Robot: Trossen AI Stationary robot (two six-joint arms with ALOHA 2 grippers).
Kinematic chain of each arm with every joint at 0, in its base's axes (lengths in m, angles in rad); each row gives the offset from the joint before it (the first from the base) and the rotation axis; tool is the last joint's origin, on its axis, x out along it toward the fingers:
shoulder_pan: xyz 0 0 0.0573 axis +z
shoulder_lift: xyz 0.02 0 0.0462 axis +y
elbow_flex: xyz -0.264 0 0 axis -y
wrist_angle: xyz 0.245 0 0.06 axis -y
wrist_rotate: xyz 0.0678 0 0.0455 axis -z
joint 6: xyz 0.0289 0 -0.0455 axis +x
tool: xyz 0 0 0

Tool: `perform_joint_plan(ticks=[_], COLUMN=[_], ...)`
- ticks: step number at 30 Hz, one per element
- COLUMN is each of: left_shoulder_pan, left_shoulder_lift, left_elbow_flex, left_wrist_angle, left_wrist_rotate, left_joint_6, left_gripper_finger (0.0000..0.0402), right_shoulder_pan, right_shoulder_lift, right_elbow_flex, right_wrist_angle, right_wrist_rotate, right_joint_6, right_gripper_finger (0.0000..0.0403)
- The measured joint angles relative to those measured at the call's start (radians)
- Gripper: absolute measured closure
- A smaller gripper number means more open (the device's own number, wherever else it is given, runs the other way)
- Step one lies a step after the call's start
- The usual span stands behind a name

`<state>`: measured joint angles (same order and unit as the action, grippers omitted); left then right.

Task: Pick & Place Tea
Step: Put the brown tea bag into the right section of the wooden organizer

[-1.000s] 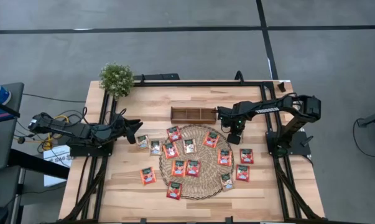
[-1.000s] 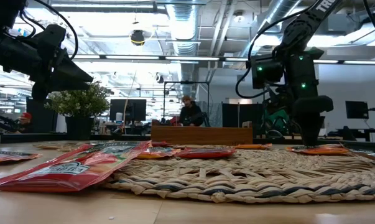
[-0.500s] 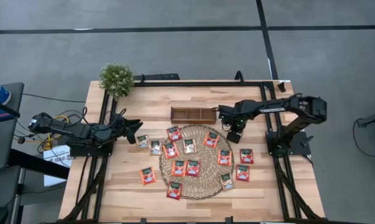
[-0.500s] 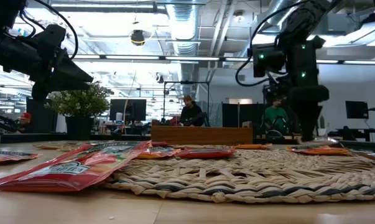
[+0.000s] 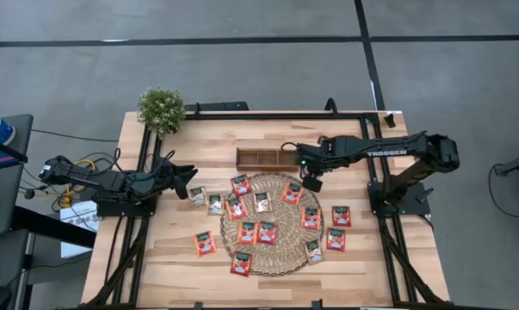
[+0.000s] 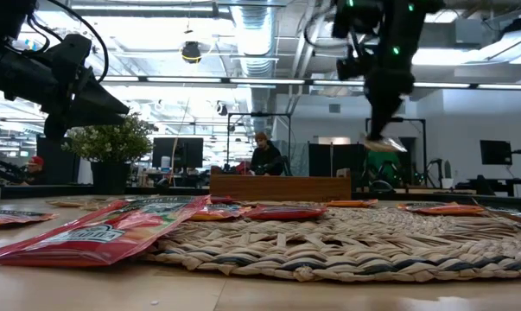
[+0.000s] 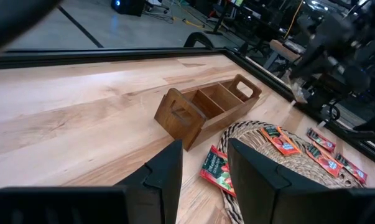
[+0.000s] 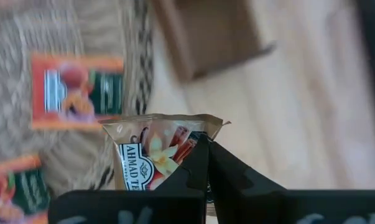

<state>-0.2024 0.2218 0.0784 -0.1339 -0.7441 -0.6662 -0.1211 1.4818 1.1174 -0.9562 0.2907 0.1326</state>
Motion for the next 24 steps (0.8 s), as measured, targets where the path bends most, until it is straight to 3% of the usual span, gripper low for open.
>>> perform_joint_plan(ticks=[8, 17, 24], left_shoulder_pan=[0.000, 0.000, 0.000], left_shoulder_lift=[0.000, 0.001, 0.003], left_elbow_flex=[0.000, 0.000, 0.000], left_wrist_angle=[0.018, 0.056, 0.054], left_wrist_rotate=[0.030, 0.317, 0.355], left_joint_6=[-0.026, 0.003, 0.035], left_gripper_finger=[0.0282, 0.0282, 0.0282], right_shoulder_pan=[0.032, 0.021, 0.006], right_shoulder_lift=[0.003, 0.047, 0.163], right_elbow_flex=[0.111, 0.138, 0.212], right_wrist_angle=[0.021, 0.152, 0.132], right_wrist_rotate=[0.190, 0.242, 0.326], right_joint_6=[-0.029, -0.125, -0.196], right_gripper_finger=[0.0403, 0.0403, 0.0403])
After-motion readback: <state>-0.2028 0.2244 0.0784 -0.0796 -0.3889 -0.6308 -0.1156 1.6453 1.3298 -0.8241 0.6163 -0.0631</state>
